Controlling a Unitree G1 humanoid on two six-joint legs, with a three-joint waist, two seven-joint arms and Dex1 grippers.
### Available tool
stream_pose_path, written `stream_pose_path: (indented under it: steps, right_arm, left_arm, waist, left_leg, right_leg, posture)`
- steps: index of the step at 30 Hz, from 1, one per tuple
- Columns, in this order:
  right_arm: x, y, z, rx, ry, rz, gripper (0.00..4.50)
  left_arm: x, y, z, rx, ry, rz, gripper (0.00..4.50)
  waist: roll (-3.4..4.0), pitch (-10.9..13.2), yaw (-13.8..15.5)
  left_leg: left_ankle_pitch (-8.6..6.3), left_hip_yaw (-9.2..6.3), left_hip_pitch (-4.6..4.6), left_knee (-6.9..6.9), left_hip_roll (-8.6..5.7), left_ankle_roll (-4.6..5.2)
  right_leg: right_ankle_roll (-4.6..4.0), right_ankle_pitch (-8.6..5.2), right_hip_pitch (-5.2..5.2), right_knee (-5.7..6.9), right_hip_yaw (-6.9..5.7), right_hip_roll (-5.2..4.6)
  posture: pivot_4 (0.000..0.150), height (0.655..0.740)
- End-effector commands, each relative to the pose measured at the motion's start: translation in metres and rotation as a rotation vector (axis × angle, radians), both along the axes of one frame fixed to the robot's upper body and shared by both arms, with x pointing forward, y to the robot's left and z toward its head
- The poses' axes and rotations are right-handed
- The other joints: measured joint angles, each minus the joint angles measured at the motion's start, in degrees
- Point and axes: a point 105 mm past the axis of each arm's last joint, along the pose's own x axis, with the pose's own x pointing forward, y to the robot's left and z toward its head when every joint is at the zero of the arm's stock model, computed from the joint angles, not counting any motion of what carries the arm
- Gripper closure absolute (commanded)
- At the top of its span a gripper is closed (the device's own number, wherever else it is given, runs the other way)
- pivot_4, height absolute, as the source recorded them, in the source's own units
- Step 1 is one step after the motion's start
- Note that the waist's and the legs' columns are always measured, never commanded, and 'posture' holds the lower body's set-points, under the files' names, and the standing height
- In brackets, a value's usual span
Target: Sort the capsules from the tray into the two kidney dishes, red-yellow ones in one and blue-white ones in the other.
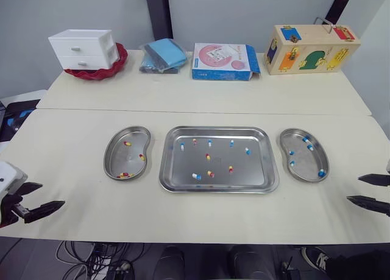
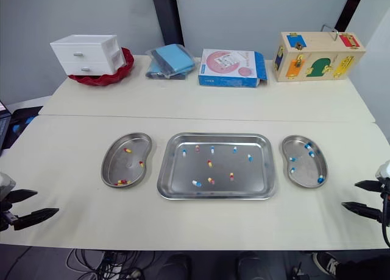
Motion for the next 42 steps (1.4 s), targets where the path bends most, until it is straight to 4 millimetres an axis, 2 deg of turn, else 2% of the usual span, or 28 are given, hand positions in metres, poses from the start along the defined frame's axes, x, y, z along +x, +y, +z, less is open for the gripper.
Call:
stream_pose_path:
  steps: [1,6,12,18,23,26,29,35,39,42]
  right_arm:
    - [0.004,-0.001,0.010,-0.024,-0.041,0.015,0.00]
    - [0.005,0.011,0.015,-0.006,-0.066,0.064,0.00]
    - [0.011,0.058,0.037,0.101,-0.111,0.186,0.00]
    - [0.015,0.143,0.051,0.265,-0.135,0.349,0.00]
    - [0.034,0.201,0.050,0.320,-0.181,0.379,0.00]
    - [0.052,0.244,0.050,0.348,-0.225,0.395,0.00]
    - [0.073,0.277,0.050,0.358,-0.254,0.359,0.00]
    - [0.093,0.330,0.042,0.330,-0.274,0.342,0.00]
    - [0.101,0.354,0.030,0.264,-0.283,0.350,0.00]
    - [0.112,0.360,0.024,0.221,-0.298,0.325,0.62]
  left_arm:
    - [0.001,-0.003,0.012,-0.011,-0.069,-0.022,0.08]
    - [-0.005,-0.026,0.008,-0.074,-0.092,-0.121,0.08]
    - [-0.019,-0.065,-0.003,-0.156,-0.135,-0.246,0.08]
    - [-0.040,-0.112,-0.018,-0.289,-0.287,-0.339,0.08]
    - [-0.053,-0.140,-0.035,-0.389,-0.375,-0.351,0.08]
    - [-0.048,-0.158,-0.028,-0.434,-0.578,-0.335,0.08]
    - [-0.046,-0.173,-0.029,-0.469,-0.657,-0.325,0.08]
    - [-0.034,-0.182,-0.025,-0.490,-0.772,-0.282,0.08]
    - [-0.034,-0.185,-0.026,-0.520,-0.773,-0.258,0.08]
    - [-0.034,-0.184,-0.028,-0.515,-0.772,-0.242,0.00]
  waist:
    - [0.00,0.00,-0.09]
    - [0.00,0.00,-0.24]
    - [0.03,-0.01,-0.24]
    - [-0.05,-0.05,-0.43]
    - [-0.12,-0.07,-0.09]
    - [-0.12,-0.08,-0.11]
    - [-0.14,-0.12,0.14]
    - [-0.13,-0.15,0.46]
    - [-0.12,-0.16,0.02]
    - [-0.11,-0.15,-0.19]
  left_leg:
    - [0.00,0.00,0.00,0.00,0.00,0.00]
    - [0.00,0.03,-0.01,-0.02,0.00,0.00]
    - [0.00,0.02,0.01,-0.03,0.02,0.00]
    - [0.00,0.01,0.01,-0.02,0.03,-0.01]
    - [0.00,-0.01,-0.01,0.05,0.01,-0.01]
    - [0.00,-0.05,-0.07,0.10,0.00,-0.01]
    - [0.00,-0.25,-0.25,0.26,0.01,-0.01]
    - [0.00,-0.35,-0.56,0.34,0.00,-0.01]
    - [0.00,-0.33,-0.55,0.33,0.00,-0.01]
    - [0.01,-0.34,-0.54,0.32,0.01,-0.01]
  right_leg:
    - [0.00,0.00,0.00,0.00,0.00,0.00]
    - [0.00,0.00,0.00,-0.01,0.02,-0.01]
    - [0.00,0.00,0.03,0.00,0.03,0.00]
    - [-0.01,0.01,0.07,-0.03,0.04,0.00]
    - [0.00,0.01,0.06,-0.05,0.04,-0.01]
    - [0.01,0.02,0.03,-0.03,0.03,-0.01]
    - [0.00,0.03,-0.07,0.06,-0.13,0.04]
    - [-0.03,0.05,-0.39,0.14,-0.23,0.02]
    - [-0.03,0.06,-0.44,0.20,-0.21,0.03]
    - [-0.03,0.06,-0.46,0.22,-0.22,0.04]
  posture:
    - [0.150,0.7400]
    - [0.150,0.7400]
    - [0.150,0.7400]
    - [0.150,0.7400]
    - [0.150,0.7400]
    - [0.150,0.7400]
    - [0.150,0.7400]
    - [0.150,0.7400]
    - [0.150,0.7400]
    - [0.150,0.7400]
